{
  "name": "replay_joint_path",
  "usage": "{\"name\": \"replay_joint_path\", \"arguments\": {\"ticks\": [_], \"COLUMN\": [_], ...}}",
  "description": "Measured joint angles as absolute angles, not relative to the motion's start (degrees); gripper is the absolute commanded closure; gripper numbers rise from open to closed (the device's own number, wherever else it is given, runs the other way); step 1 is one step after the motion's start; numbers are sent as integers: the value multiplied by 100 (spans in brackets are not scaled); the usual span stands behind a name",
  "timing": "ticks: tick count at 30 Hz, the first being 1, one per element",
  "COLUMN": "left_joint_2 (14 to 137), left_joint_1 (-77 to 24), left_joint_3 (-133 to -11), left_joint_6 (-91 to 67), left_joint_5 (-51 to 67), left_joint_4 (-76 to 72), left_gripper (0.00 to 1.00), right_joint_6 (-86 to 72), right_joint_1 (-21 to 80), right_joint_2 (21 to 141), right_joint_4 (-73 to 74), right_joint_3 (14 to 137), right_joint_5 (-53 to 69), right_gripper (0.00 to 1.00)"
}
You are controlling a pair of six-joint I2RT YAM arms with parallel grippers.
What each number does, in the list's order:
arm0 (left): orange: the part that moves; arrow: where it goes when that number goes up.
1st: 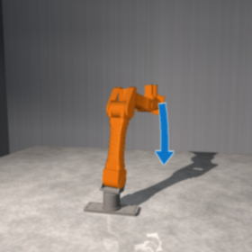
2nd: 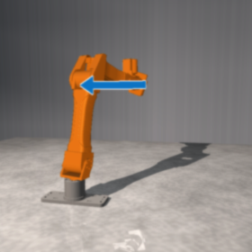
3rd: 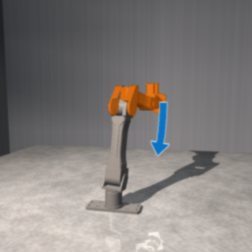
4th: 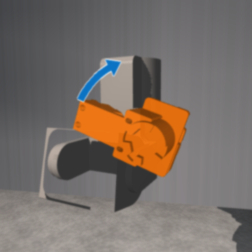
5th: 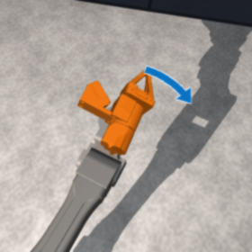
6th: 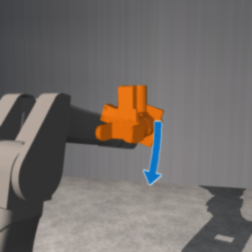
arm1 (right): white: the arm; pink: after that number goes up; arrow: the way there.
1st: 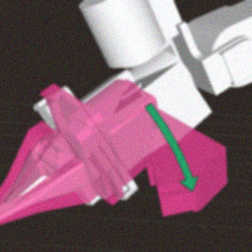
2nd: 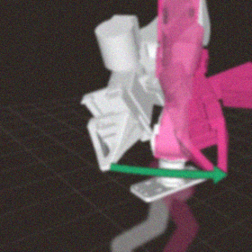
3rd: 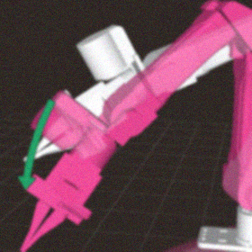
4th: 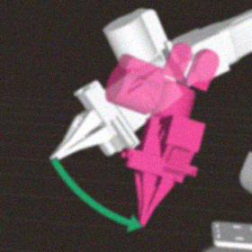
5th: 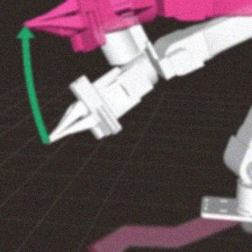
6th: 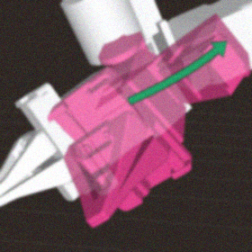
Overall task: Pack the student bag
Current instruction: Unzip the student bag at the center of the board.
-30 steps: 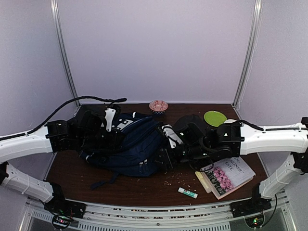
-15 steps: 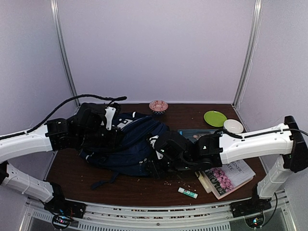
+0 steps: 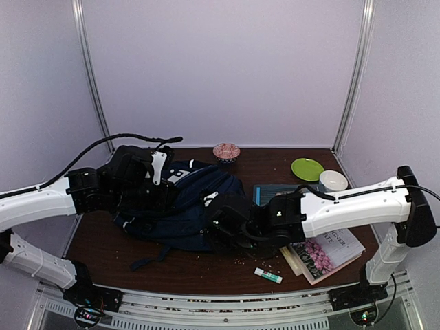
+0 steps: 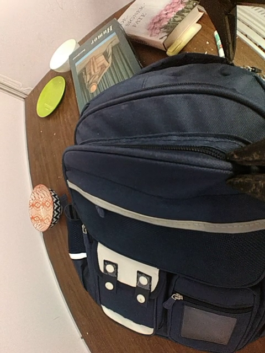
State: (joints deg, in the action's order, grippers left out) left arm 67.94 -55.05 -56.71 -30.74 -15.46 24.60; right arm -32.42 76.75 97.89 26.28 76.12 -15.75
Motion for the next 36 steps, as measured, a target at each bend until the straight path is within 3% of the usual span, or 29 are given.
{"name": "replay_joint_path", "arguments": {"ticks": [6,17,28,36], "left_joint_2": [6794,6794,6794,6794], "left_joint_1": [-5505,-5505,-5505,-5505], "left_joint_3": [-5671,-5671,-5673,-5673], "left_joint_6": [-3074,-3074,-3074,-3074], "left_joint_5": [-1549,-1544,-1544,-1544], "left_joint_4": [2460,2462,2462,2458], "left_gripper": [100,100,100,100], "right_joint_6": [-3155,-3142,-3127,-3153], "right_joint_1": [7741,7776,7787,7793], "right_joint_2": [9861,10086,10160,10151], "right_joint_4": [2779,3037,3173,3179], "right_joint_3": [7669,7787,7894,7894], "right_joint_5": [-1734,-1951,-2161,-2165], "right_gripper": [65,61,87,96]}}
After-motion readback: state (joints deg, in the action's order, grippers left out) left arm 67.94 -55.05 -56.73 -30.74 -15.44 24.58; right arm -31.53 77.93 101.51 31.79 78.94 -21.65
